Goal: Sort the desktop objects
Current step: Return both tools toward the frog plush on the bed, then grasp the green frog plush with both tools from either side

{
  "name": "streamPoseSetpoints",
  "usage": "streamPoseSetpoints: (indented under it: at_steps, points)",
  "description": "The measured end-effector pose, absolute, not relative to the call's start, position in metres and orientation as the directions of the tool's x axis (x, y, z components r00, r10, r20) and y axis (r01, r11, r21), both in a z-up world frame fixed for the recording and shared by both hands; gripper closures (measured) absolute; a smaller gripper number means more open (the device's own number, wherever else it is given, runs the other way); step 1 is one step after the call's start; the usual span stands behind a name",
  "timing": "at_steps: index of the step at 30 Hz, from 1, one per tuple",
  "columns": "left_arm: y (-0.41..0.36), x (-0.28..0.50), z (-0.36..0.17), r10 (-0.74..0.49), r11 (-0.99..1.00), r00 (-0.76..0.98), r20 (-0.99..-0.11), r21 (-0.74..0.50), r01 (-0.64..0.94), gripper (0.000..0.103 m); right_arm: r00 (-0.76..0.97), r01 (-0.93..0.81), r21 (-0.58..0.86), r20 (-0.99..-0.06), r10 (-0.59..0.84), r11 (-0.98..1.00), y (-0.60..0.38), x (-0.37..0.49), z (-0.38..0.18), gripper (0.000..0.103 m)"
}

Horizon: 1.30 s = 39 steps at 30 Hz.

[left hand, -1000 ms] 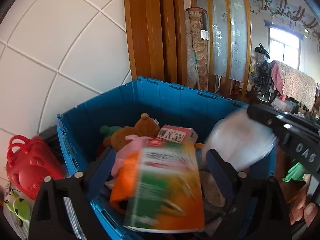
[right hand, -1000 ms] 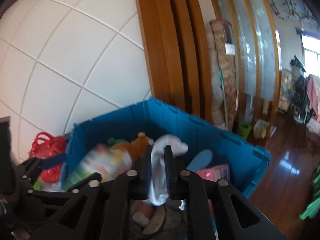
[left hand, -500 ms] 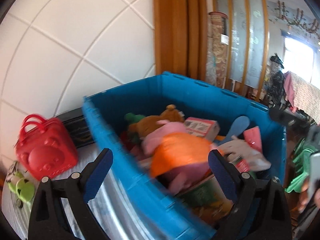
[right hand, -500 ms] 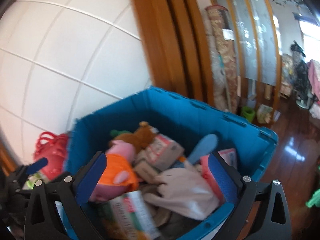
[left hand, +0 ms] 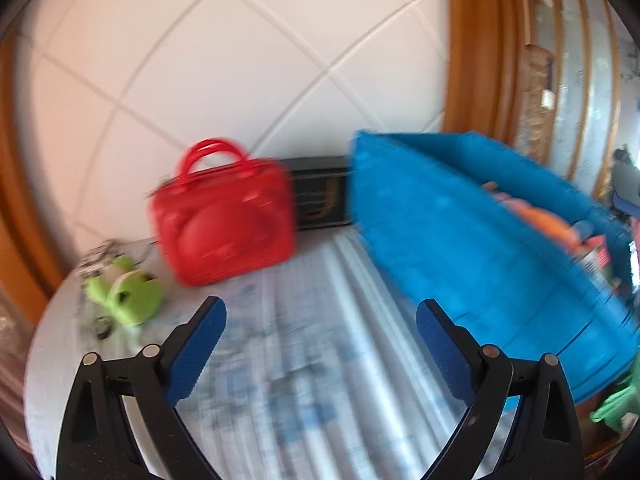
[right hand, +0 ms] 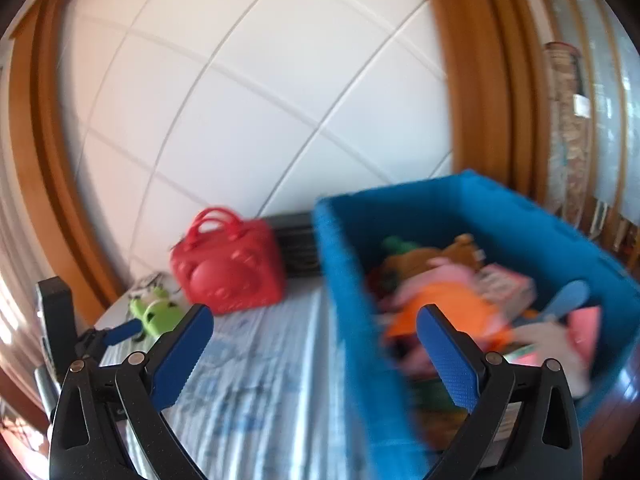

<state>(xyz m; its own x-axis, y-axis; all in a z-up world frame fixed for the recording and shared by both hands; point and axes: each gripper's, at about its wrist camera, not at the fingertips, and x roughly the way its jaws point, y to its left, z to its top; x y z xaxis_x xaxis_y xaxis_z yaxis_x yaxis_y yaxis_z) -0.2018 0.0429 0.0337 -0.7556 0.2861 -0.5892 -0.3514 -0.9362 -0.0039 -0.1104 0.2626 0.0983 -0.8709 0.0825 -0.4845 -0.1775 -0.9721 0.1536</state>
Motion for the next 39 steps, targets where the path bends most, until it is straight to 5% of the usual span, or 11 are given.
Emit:
streamPoseSetpoints:
  at_steps: [18, 39]
  points:
    - [-0.273, -0.291, -0.077, 0.010, -0.999, -0.679, -0.734, 0.028, -0.045, 0.006, -0.651, -0.109, 0.240, -0.751, -0.114, -0.965, 0.017, -0.324, -0.037, 0.000]
    - [-0.380, -0.449, -0.184, -0.009, -1.000, -0.582, -0.813, -0.008, 0.026, 0.006, -0.492, -0.247, 0.307, -0.857, -0.154, -0.919, -0.106, -0.553, -0.185, 0.000]
